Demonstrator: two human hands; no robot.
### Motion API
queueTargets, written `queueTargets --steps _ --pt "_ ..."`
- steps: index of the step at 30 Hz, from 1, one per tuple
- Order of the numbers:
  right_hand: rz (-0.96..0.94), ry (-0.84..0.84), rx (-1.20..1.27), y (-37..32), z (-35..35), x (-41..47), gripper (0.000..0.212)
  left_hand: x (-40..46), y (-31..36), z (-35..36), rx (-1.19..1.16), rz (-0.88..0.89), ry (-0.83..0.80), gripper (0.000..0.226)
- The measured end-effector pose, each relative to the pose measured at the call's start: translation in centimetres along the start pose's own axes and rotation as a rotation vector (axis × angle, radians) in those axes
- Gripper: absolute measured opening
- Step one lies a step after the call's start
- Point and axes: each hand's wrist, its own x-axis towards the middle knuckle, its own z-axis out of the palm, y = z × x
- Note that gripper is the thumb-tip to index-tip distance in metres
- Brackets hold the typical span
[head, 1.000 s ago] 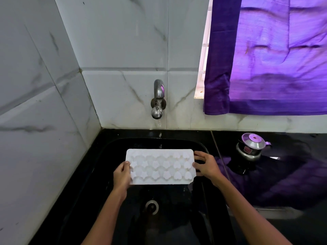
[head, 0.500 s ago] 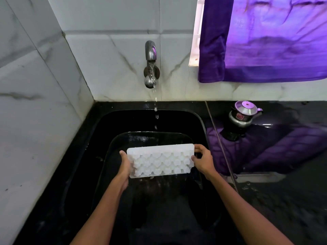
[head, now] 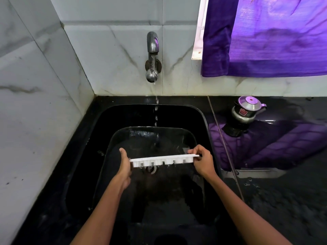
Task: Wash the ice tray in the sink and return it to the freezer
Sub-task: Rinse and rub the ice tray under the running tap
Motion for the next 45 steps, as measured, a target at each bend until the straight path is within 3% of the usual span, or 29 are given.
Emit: queueTargets --steps 8,16,21,24,27,32,37,45 --pt "-0.125 -0.002 0.018 -0.8 -0.5 -0.6 0.039 -0.2 1.0 0.0 -0.074 0.03 0.033 0.053" --pt "-0.311 -0.057 -0.123 0.3 -0.9 -1.2 0.051 -1.4 0.5 -0.7 -0.289 -0.036 -0.066 0.028" --pt "-0.316 -0.22 -0.374 0.5 -0.6 -0.1 0.051 -1.3 1.3 -2.0 -0.31 -0.089 -0.012 0.042" --pt "-0.317 -0.36 -0.504 -1.2 -0.2 0.3 0.061 -1.3 2.0 -1.7 -0.256 -0.006 0.116 0.024" --pt "-0.296 -0.461 -0.518 -4.0 0.0 1.2 0.062 -1.4 2.8 -1.8 -0.183 0.112 0.172 0.023" --pt "-0.127 -0.773 -0.709 -9.2 -0.1 3.5 0.114 -0.9 4.3 -2.3 -0.141 0.282 0.215 0.02" --pt "-0.175 -0.709 -0.672 -12.8 0.7 5.9 0.105 -0.6 5.7 -2.8 -0.168 0.358 0.295 0.02" --pt "-0.26 -0.704 -0.89 -13.8 3.8 8.7 0.118 -0.6 7.8 -2.6 -0.1 0.515 0.348 0.02"
